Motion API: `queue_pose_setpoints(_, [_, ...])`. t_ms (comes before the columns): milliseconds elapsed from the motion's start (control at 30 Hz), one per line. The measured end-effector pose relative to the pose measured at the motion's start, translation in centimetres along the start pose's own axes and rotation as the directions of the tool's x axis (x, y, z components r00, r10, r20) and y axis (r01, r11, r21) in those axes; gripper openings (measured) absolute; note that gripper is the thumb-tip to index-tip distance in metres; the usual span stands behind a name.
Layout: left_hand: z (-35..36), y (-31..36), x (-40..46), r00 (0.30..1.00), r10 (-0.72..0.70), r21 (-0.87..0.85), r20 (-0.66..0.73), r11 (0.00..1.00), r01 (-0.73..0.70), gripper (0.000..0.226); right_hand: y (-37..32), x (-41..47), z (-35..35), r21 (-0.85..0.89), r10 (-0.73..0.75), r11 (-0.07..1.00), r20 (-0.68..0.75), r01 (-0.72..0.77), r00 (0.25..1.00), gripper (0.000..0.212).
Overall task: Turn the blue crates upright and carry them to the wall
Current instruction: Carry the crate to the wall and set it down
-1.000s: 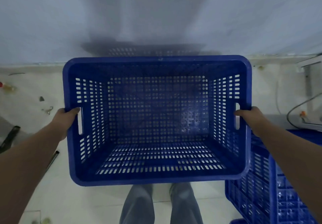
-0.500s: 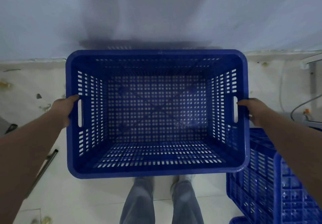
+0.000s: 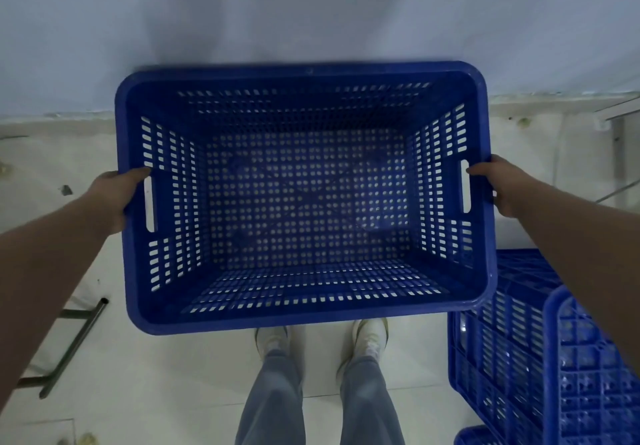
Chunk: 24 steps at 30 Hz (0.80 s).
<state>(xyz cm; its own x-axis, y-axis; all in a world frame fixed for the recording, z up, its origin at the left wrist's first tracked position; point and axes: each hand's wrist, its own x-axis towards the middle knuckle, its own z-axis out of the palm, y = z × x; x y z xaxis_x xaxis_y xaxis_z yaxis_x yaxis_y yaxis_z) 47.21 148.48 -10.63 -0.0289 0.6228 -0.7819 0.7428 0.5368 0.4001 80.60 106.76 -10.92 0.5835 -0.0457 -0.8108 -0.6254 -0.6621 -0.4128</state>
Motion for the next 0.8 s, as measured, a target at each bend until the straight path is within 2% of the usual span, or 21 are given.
queue_pose_setpoints(133, [0.8,-0.1,-0.6,0.995,0.082,0.185,-0.051,0.98,-0.071,0.059,-0.1,-0.3,0.6,-0.039,-0.029,0.999,-0.027,0.028,0.999,0.05])
queue_pose_setpoints(200, [1.1,0.2,-1.7,0.992,0.116,0.318,-0.051,0.943,-0.094,0.062,-0.4,-0.7,0.9,-0.134,-0.046,0.99,-0.072,0.036,0.996,0.052])
queue_pose_setpoints(267, [1.8,0.7,-3.5,0.993,0.12,0.394,-0.016,0.913,-0.104,0.058,-1.1,-1.7,1.1,-0.3,-0.065,0.953,-0.079,0.039,0.995,0.046])
queue_pose_setpoints(300, [2.3,1.0,-4.7,0.994,0.109,0.419,0.014,0.902,-0.105,0.053,-1.5,-2.7,1.2,-0.431,-0.076,0.901,-0.056,0.045,0.996,0.042])
queue_pose_setpoints(367, [3.3,2.1,-8.3,0.991,0.108,0.541,0.078,0.83,-0.133,0.047,-2.7,-5.7,1.0,-0.716,-0.133,0.691,0.012,0.101,0.991,0.036])
queue_pose_setpoints(433, [4.0,4.1,-12.9,0.962,0.187,0.714,0.2,0.644,-0.274,0.05,-4.6,-9.2,0.2,-0.866,-0.251,0.451,0.109,0.217,0.962,0.039])
queue_pose_setpoints(500, [4.0,7.2,-17.7,0.872,0.33,0.775,0.362,0.413,-0.479,0.053,-7.3,-13.0,-1.2,-0.9,-0.354,0.29,0.216,0.327,0.91,0.046])
queue_pose_setpoints(567, [3.9,11.5,-23.2,0.783,0.412,0.744,0.466,0.296,-0.599,0.06,-10.9,-17.3,-3.3,-0.898,-0.421,0.213,0.272,0.385,0.865,0.051])
queue_pose_setpoints(667, [3.1,18.6,-32.8,0.691,0.546,0.708,0.474,0.23,-0.667,0.066,-17.2,-25.1,-7.6,-0.894,-0.513,0.165,0.283,0.416,0.811,0.058])
queue_pose_setpoints(800, [0.6,26.6,-46.7,0.474,0.749,0.701,0.463,0.017,-0.713,0.066,-25.0,-36.3,-15.6,-0.872,-0.648,0.194,0.23,0.45,0.726,0.06])
